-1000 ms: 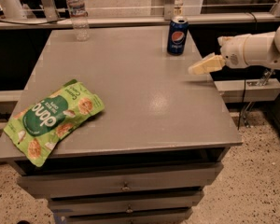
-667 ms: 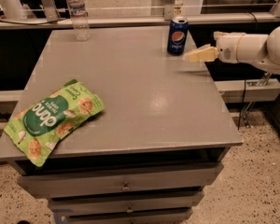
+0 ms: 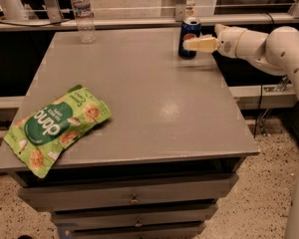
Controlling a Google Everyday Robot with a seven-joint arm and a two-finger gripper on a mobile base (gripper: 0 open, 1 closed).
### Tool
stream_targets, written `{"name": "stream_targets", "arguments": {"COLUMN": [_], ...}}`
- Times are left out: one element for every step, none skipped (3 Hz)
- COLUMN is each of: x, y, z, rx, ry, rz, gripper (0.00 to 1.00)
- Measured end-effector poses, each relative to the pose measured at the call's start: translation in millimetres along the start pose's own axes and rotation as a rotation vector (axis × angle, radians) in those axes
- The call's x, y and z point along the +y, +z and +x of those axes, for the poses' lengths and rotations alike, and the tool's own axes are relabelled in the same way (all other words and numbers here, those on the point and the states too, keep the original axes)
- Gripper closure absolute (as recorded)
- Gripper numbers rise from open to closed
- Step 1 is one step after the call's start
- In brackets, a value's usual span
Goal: Pick pepsi can
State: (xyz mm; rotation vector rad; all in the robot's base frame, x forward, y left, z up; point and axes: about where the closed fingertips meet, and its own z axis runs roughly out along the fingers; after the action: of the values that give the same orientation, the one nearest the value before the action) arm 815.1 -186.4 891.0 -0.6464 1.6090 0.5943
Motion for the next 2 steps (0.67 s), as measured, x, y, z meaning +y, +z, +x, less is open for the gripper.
{"name": "stream_targets", "arguments": {"x": [13, 25], "y": [26, 44], "z": [4, 11], "rx": [0.005, 0.022], "ry": [0.025, 0.04], "rz": [-0.041, -0.074], "gripper": [0.0, 0.18]}}
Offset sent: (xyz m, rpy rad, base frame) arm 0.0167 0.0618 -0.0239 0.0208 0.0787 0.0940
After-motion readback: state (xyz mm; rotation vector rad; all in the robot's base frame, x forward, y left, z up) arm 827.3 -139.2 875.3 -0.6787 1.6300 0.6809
